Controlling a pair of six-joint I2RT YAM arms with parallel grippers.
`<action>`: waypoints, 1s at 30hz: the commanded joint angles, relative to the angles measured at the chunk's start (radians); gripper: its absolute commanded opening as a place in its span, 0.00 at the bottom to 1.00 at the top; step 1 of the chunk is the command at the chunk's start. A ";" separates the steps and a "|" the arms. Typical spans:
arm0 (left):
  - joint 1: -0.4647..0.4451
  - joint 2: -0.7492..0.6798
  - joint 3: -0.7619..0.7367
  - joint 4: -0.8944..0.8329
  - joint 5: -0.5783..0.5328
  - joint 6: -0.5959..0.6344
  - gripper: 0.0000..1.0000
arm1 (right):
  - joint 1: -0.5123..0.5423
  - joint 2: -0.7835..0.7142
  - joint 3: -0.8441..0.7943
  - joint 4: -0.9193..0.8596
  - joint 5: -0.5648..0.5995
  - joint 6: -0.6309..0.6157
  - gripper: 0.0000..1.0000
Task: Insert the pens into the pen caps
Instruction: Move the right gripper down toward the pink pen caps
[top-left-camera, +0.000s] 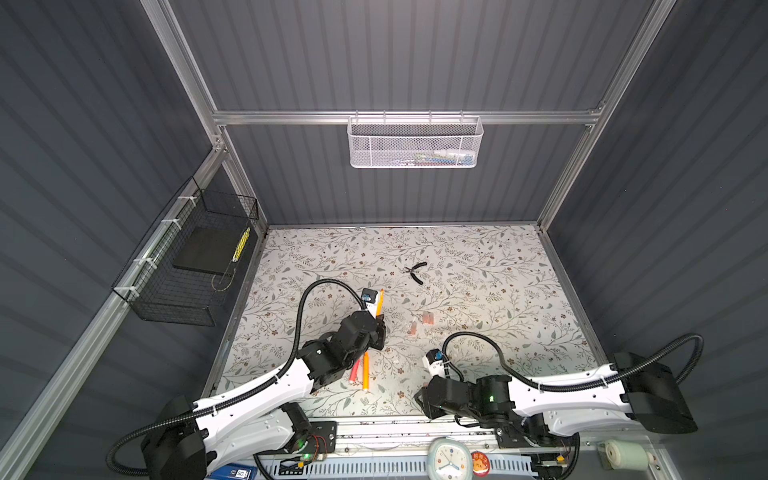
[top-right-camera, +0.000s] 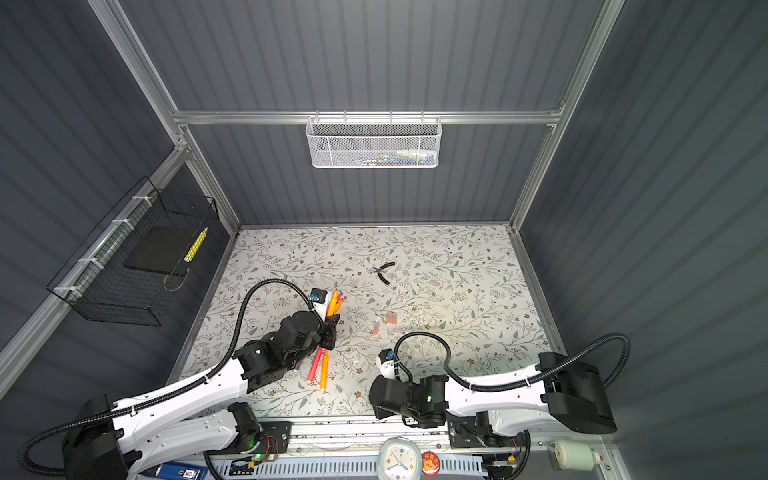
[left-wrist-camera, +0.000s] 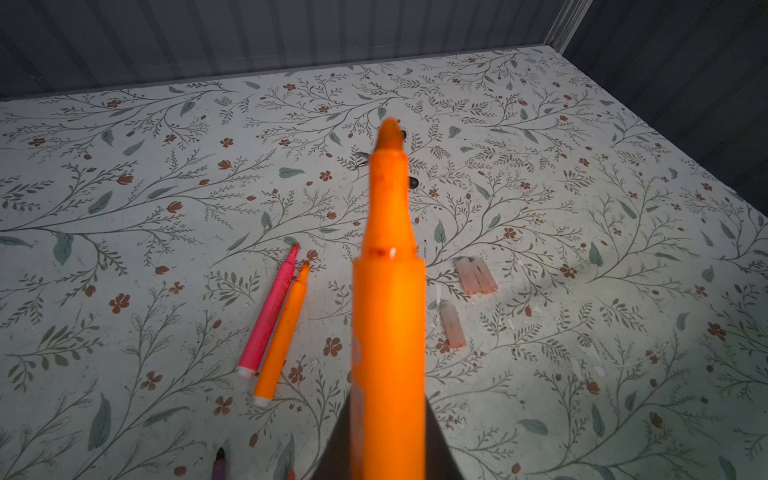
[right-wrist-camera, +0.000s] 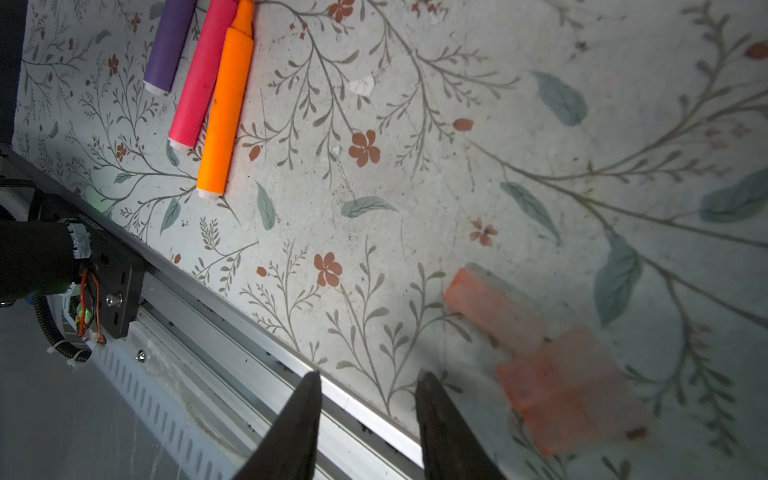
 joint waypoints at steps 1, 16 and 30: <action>0.004 -0.011 0.005 0.003 0.000 0.008 0.00 | -0.016 0.020 -0.026 -0.020 0.023 0.041 0.41; 0.003 -0.008 0.006 0.001 -0.004 0.006 0.00 | -0.067 0.159 -0.004 -0.030 0.016 0.064 0.43; 0.003 -0.006 0.007 0.001 -0.007 0.006 0.00 | -0.074 0.174 -0.004 -0.064 0.051 0.101 0.58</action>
